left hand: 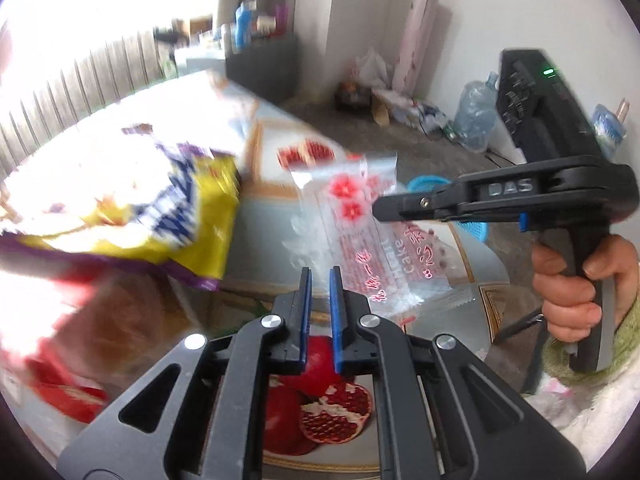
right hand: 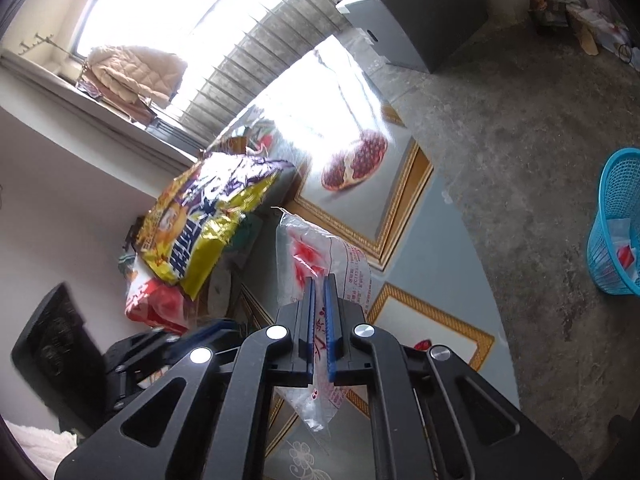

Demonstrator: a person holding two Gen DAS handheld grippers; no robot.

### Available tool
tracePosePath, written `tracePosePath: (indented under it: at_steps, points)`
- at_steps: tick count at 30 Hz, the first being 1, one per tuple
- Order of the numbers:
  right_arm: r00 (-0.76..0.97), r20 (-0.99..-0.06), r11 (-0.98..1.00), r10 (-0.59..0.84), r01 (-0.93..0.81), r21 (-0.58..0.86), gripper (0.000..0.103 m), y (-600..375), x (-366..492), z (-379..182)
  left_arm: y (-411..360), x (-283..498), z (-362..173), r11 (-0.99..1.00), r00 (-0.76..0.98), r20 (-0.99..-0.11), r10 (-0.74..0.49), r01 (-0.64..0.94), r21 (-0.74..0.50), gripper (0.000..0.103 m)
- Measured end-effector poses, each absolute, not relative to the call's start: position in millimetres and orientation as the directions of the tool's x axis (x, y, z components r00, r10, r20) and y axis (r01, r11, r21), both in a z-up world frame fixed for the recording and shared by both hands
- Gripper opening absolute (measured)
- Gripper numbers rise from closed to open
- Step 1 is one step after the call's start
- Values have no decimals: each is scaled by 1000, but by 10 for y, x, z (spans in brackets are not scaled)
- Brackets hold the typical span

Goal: Collect trash
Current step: 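Grasp the clear red-printed plastic bag with the right gripper while the left gripper approaches the purple-yellow chip bag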

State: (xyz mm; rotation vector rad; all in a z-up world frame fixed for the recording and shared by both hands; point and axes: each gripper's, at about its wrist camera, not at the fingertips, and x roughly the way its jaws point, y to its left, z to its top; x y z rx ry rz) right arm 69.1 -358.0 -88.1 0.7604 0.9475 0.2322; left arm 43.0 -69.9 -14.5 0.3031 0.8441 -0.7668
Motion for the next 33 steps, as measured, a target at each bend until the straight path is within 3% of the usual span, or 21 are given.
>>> tracePosePath:
  at_steps: [3, 5, 7, 11, 17, 27, 33]
  points:
    - [592, -633, 710, 498, 140, 690, 5, -3632, 715, -860, -654, 356, -22, 705, 489, -739, -463, 709, 28, 15]
    - [600, -628, 706, 496, 142, 694, 5, -3667, 722, -847, -600, 348, 17, 720, 502, -742, -445, 693, 36, 32]
    - [605, -623, 701, 496, 145, 698, 5, -3687, 738, -837, -525, 362, 36, 745, 505, -742, -441, 667, 11, 40]
    - [608, -619, 698, 497, 145, 702, 5, -3700, 755, -835, -346, 465, 60, 798, 505, -737, -448, 599, -74, 45]
    - [599, -622, 698, 504, 142, 702, 5, -3675, 763, -849, -154, 704, -22, 857, 477, -759, -443, 475, -201, 46]
    - [588, -627, 697, 511, 143, 703, 5, -3646, 799, -888, -84, 884, -66, 897, 550, -710, -440, 305, -320, 44]
    - [587, -629, 694, 510, 152, 704, 5, -3647, 784, -904, 5, 929, -127, 888, 572, -686, -450, 204, -413, 13]
